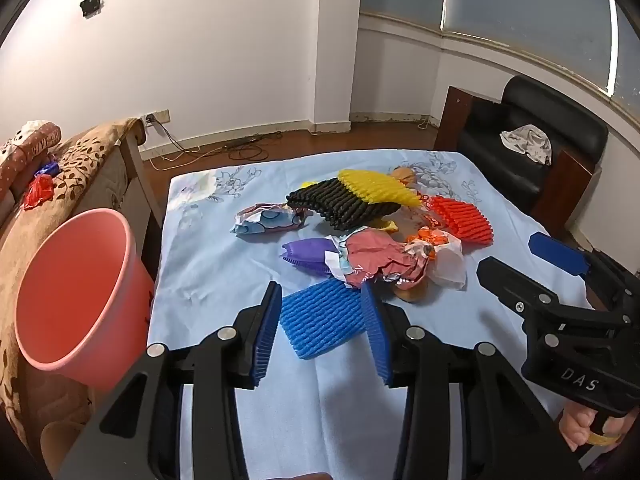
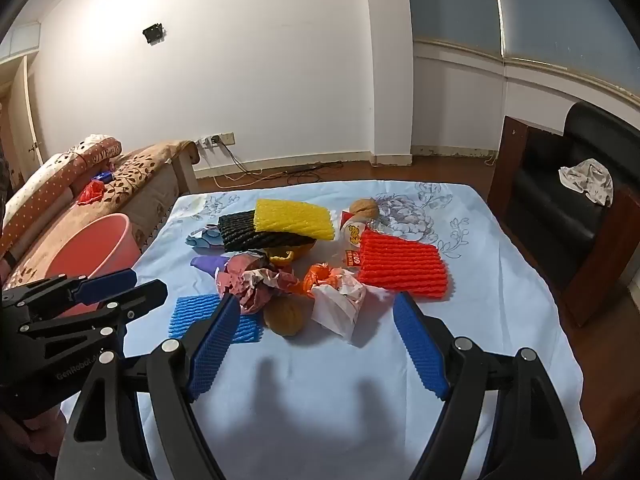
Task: Collect trash
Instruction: 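Move the left tool toward the pink crumpled paper on the sheet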
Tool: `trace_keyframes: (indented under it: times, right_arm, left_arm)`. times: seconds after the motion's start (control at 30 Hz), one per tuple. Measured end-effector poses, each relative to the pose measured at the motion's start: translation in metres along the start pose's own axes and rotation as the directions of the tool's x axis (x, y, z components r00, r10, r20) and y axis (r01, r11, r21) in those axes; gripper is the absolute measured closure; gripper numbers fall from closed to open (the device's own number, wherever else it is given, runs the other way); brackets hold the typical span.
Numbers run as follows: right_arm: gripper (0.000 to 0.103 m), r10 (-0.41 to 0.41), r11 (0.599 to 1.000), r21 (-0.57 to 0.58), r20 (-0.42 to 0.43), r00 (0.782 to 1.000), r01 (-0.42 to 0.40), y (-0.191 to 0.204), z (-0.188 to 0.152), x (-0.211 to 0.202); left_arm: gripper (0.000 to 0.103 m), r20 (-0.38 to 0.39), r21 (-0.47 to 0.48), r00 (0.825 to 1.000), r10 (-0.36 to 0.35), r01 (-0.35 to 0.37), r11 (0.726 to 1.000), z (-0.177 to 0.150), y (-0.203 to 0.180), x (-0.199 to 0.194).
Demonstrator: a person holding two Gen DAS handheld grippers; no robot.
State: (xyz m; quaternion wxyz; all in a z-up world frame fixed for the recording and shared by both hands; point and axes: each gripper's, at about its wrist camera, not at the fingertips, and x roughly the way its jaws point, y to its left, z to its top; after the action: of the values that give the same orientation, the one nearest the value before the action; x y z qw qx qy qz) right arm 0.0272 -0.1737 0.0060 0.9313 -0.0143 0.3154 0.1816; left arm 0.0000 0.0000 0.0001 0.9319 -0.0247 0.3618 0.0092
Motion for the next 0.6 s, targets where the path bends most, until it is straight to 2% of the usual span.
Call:
trace_keyframes:
  times: [0.6]
  right_arm:
    - [0.028,-0.006,1.0,0.006,-0.002,1.0,0.006,0.002,0.0021,0.003]
  left_arm:
    - [0.061,-0.007,-0.028,1.0,-0.003,0.003,1.0,-0.0029,0.0054,0.0032]
